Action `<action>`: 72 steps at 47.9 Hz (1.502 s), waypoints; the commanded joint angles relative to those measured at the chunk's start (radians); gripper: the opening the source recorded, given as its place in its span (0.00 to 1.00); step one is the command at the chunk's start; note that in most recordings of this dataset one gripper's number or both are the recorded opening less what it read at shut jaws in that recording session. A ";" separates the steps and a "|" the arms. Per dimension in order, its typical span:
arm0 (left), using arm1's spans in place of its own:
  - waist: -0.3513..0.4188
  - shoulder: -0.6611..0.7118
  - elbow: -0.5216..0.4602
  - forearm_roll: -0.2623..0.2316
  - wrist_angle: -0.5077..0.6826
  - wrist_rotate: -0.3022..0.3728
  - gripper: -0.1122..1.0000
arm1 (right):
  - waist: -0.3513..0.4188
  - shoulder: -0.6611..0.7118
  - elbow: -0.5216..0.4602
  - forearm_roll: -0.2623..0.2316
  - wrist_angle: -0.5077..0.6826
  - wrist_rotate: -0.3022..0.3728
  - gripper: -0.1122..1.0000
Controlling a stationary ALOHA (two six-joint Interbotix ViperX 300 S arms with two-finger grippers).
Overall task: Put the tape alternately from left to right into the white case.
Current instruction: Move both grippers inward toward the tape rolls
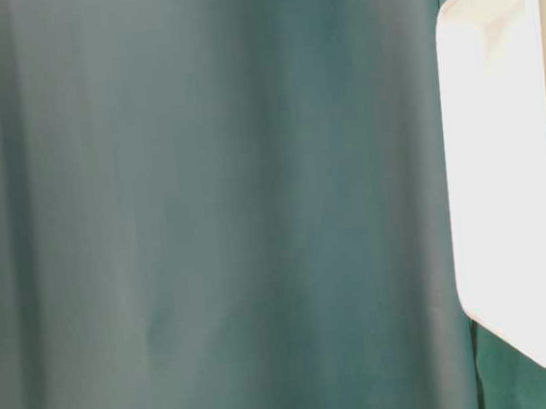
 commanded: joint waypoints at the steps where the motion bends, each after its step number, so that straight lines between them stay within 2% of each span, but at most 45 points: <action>1: -0.017 0.000 -0.011 -0.026 -0.011 -0.011 0.32 | -0.006 0.015 -0.014 -0.002 -0.012 0.008 0.32; 3: -0.018 -0.005 -0.011 -0.026 -0.011 -0.012 0.29 | -0.006 0.011 -0.005 -0.003 -0.020 0.008 0.30; 8: -0.023 -0.017 -0.009 -0.026 -0.008 -0.014 0.12 | -0.009 -0.008 0.011 -0.002 -0.040 0.008 0.12; 14: -0.023 -0.018 -0.005 -0.026 -0.006 -0.009 0.02 | -0.009 -0.031 0.031 -0.003 -0.034 0.009 0.06; 21: -0.023 -0.005 -0.002 -0.026 -0.006 -0.009 0.02 | -0.011 -0.029 0.034 -0.002 -0.032 0.009 0.06; 27: -0.023 -0.002 0.006 -0.026 -0.006 -0.005 0.11 | -0.014 -0.012 0.020 -0.002 -0.031 0.009 0.06; 30: -0.023 -0.003 0.006 -0.026 -0.006 -0.005 0.20 | -0.014 -0.002 0.014 -0.003 -0.028 0.009 0.12; 34: -0.023 -0.003 0.008 -0.026 -0.003 -0.005 0.37 | -0.014 0.009 0.008 -0.003 -0.020 0.009 0.25; 38: -0.023 0.000 0.005 -0.026 0.025 -0.006 0.60 | -0.015 0.018 0.002 -0.002 -0.008 0.012 0.43; 41: -0.023 0.000 0.000 -0.026 0.051 -0.006 0.74 | -0.015 0.026 -0.005 -0.003 0.002 0.020 0.62; 43: -0.023 0.002 -0.003 -0.026 0.066 -0.008 0.75 | -0.015 0.032 -0.011 -0.002 0.011 0.028 0.73; 45: -0.023 0.002 -0.006 -0.026 0.075 -0.009 0.74 | -0.015 0.035 -0.015 -0.002 0.018 0.034 0.80; 58: -0.023 0.002 -0.015 -0.026 0.097 -0.011 0.74 | -0.015 0.077 -0.060 -0.002 0.089 0.067 0.80; 72: -0.023 0.063 -0.064 -0.031 0.195 -0.015 0.74 | -0.015 0.172 -0.129 -0.002 0.161 0.074 0.80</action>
